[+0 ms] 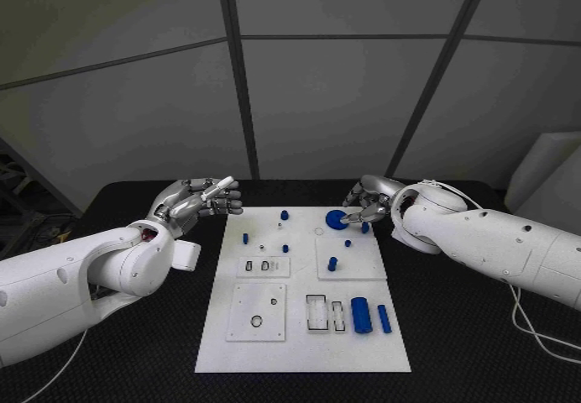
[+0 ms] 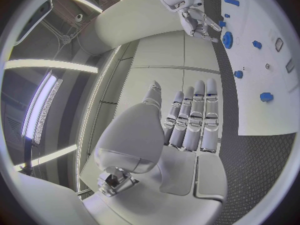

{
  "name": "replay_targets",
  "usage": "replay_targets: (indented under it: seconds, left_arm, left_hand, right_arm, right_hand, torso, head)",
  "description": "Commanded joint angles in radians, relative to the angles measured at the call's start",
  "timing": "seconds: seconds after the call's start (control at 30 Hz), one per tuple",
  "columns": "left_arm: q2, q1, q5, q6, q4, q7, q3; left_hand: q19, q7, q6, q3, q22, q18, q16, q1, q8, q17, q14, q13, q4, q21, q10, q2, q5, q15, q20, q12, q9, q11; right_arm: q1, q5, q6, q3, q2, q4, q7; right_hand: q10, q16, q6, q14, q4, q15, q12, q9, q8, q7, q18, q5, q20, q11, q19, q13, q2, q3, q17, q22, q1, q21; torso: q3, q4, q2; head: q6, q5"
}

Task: Assemble the parts on the task board

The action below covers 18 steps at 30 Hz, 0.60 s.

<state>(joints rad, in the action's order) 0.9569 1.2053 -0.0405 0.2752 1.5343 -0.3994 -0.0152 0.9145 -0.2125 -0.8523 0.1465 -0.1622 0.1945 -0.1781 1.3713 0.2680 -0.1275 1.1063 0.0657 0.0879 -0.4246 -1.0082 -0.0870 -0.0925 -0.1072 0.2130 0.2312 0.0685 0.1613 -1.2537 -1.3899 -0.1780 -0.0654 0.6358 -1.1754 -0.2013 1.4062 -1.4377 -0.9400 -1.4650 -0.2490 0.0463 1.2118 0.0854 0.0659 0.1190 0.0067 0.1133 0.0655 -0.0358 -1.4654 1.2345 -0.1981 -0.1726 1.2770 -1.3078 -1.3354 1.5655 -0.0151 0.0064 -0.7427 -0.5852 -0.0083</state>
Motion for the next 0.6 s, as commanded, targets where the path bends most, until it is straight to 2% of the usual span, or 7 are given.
replay_targets:
  seconds: [0.03, 0.23, 0.37, 0.4, 0.47, 0.6]
  left_arm:
    - [-0.002, 0.002, -0.005, -0.021, -0.001, -0.011, -0.001]
    - [-0.006, 0.002, -0.005, -0.025, -0.003, -0.007, -0.001]
    - [-0.008, 0.002, -0.005, -0.027, -0.006, -0.006, -0.001]
    - [-0.008, 0.002, -0.005, -0.027, -0.006, -0.005, -0.001]
    - [-0.008, 0.002, -0.005, -0.027, -0.007, -0.005, -0.001]
    - [-0.01, 0.002, -0.005, -0.028, -0.006, -0.005, -0.001]
  left_hand:
    - [0.0, 0.0, -0.008, 0.0, 0.002, -0.013, 0.006, 0.003, -0.004, 0.001, -0.001, 0.0, -0.005, 0.005, -0.007, -0.011, 0.006, -0.007, 0.006, -0.003, -0.001, -0.003]
    - [0.0, 0.0, -0.008, 0.0, 0.002, -0.013, 0.006, 0.003, -0.004, 0.001, -0.001, 0.0, -0.006, 0.005, -0.007, -0.011, 0.006, -0.007, 0.006, -0.003, -0.001, -0.003]
    - [0.0, 0.0, -0.008, 0.0, 0.002, -0.013, 0.007, 0.003, -0.004, 0.001, -0.001, 0.0, -0.006, 0.006, -0.007, -0.011, 0.006, -0.007, 0.006, -0.004, -0.001, -0.003]
    - [0.0, 0.0, -0.008, 0.0, 0.002, -0.013, 0.007, 0.003, -0.004, 0.001, -0.001, 0.0, -0.006, 0.006, -0.007, -0.011, 0.006, -0.007, 0.006, -0.004, -0.001, -0.003]
    - [0.0, 0.0, -0.008, 0.0, 0.002, -0.013, 0.007, 0.003, -0.004, 0.001, -0.001, 0.0, -0.006, 0.006, -0.007, -0.011, 0.006, -0.007, 0.006, -0.004, -0.001, -0.003]
    - [0.0, 0.0, -0.008, 0.0, 0.002, -0.013, 0.007, 0.003, -0.004, 0.001, -0.001, 0.0, -0.006, 0.006, -0.007, -0.011, 0.006, -0.007, 0.006, -0.004, -0.001, -0.003]
  right_arm:
    - [-0.002, -0.041, 0.029, 0.0, -0.011, 0.008, -0.022]
    - [-0.001, -0.06, 0.03, 0.0, -0.028, 0.011, -0.022]
    - [0.0, -0.074, 0.03, 0.0, -0.037, 0.018, -0.023]
    - [0.0, -0.078, 0.031, 0.0, -0.039, 0.021, -0.025]
    - [0.0, -0.084, 0.034, 0.0, -0.044, 0.027, -0.026]
    - [0.002, -0.09, 0.042, 0.0, -0.054, 0.041, -0.028]
  right_hand:
    - [0.011, -0.008, 0.009, -0.054, -0.007, -0.007, 0.013, 0.001, -0.001, 0.002, -0.007, -0.005, 0.007, 0.0, -0.105, 0.013, 0.0, 0.002, 0.005, -0.263, -0.011, 0.005]
    - [0.016, -0.012, 0.012, -0.055, -0.009, -0.008, 0.031, 0.001, -0.001, 0.003, -0.007, -0.004, 0.008, 0.0, -0.105, 0.031, 0.0, 0.003, 0.013, -0.263, -0.015, 0.005]
    - [0.02, -0.016, 0.013, -0.056, -0.01, -0.008, 0.043, 0.001, -0.001, 0.004, -0.007, -0.004, 0.009, -0.001, -0.105, 0.043, 0.0, 0.003, 0.022, -0.263, -0.02, 0.005]
    - [0.021, -0.018, 0.014, -0.057, -0.01, -0.009, 0.047, 0.001, -0.001, 0.004, -0.007, -0.004, 0.009, -0.001, -0.105, 0.047, 0.0, 0.002, 0.026, -0.263, -0.022, 0.005]
    - [0.024, -0.023, 0.015, -0.059, -0.009, -0.009, 0.057, 0.001, -0.001, 0.004, -0.007, -0.004, 0.009, -0.002, -0.105, 0.057, 0.001, 0.001, 0.036, -0.263, -0.027, 0.005]
    - [0.029, -0.028, 0.015, -0.06, -0.007, -0.01, 0.073, 0.001, -0.001, 0.005, -0.007, -0.004, 0.01, -0.002, -0.105, 0.073, 0.004, -0.001, 0.046, -0.263, -0.035, 0.005]
  torso:
    - [-0.0006, -0.0006, 0.001]
    - [0.0007, -0.0008, 0.001]
    - [0.0, 0.0013, 0.001]
    - [-0.0004, 0.0011, 0.002]
    - [0.0003, 0.0006, 0.001]
    - [0.0007, 0.0005, 0.001]
  head:
    - [-0.004, 0.001]
    - [-0.007, 0.005]
    - [-0.006, -0.002]
    - [-0.002, 0.001]
    - [-0.002, 0.007]
    - [-0.003, 0.011]
